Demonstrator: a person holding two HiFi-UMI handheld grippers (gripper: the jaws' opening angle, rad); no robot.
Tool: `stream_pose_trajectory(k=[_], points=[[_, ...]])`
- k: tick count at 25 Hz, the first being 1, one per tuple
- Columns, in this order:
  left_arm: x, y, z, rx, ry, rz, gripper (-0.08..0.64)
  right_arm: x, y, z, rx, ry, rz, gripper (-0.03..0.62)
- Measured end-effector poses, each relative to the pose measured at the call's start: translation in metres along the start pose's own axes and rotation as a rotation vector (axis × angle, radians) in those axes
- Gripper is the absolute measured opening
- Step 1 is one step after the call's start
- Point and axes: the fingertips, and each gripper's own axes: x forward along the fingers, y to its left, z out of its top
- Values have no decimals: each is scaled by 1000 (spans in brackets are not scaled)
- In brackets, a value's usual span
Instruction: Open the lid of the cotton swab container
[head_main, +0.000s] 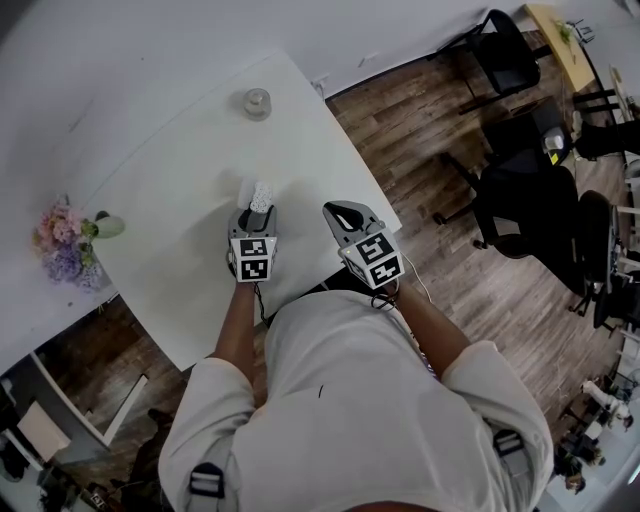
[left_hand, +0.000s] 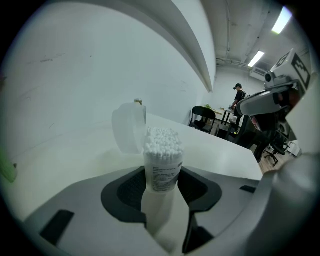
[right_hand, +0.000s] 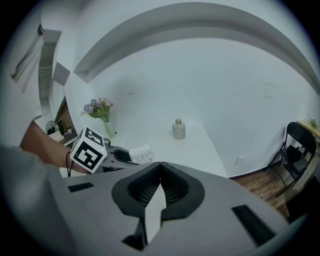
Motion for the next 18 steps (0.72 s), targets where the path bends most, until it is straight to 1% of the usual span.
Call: stream_pose_trajectory(k=[3,6,10,15,18], points=[[-1,-1,1,-2,0,-3,206,1,1,0,-1,2,6,-2],[-2,0,1,-6,-2,10,212,2,2,-1,-2,5,17,-2],[-5,1,0,-33,-1,24,230,3,4,-3,-6,8,35,-2],[-13,0,-9,-54,12,44,233,2,4,-4,-12,2,58,-2],[-22,2,-13,-73,21,72,233,4,4,-4,-15,0,83,-2]])
